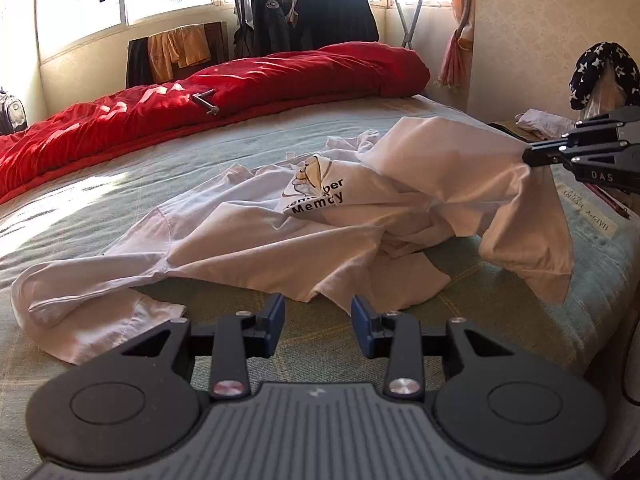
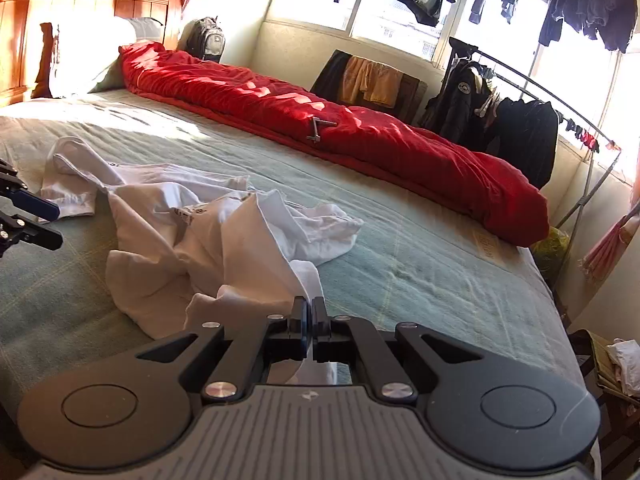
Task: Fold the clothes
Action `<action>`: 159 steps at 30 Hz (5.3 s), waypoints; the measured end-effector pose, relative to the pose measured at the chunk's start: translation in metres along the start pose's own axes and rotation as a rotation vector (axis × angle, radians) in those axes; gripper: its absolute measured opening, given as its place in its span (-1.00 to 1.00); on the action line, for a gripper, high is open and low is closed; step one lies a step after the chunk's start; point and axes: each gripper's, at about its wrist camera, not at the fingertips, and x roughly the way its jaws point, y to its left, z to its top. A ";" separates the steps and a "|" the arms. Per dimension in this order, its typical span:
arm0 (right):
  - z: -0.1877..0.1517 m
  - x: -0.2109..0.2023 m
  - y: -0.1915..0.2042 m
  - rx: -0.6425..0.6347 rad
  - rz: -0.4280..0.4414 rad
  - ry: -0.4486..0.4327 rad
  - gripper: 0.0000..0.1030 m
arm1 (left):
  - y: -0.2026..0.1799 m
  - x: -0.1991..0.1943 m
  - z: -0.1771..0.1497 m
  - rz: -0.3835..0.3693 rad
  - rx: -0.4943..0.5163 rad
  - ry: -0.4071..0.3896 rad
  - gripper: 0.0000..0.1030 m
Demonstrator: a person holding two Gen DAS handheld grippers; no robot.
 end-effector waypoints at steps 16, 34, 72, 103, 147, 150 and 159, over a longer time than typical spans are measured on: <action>-0.020 0.066 -0.133 -0.024 -0.306 0.143 -0.96 | -0.012 0.016 0.007 -0.004 0.008 0.044 -0.26; -0.051 0.152 -0.274 0.006 -0.623 0.346 -0.98 | -0.028 0.047 0.022 -0.037 0.043 0.089 -0.26; -0.111 0.073 -0.244 0.210 -0.278 0.541 -0.77 | -0.042 0.029 0.008 -0.077 0.043 0.065 -0.16; 0.017 0.286 -0.166 0.138 0.298 0.260 -0.21 | -0.018 0.056 0.028 -0.109 -0.024 0.022 -0.14; 0.078 0.226 -0.136 0.080 0.236 0.179 -0.36 | 0.025 0.045 0.036 -0.079 -0.078 -0.037 -0.05; 0.092 0.234 -0.133 0.059 0.299 0.151 -0.15 | 0.059 0.054 0.066 -0.034 -0.064 -0.048 -0.05; 0.136 0.307 -0.124 -0.021 0.481 0.154 -0.01 | 0.150 0.169 0.152 -0.085 -0.005 0.038 -0.14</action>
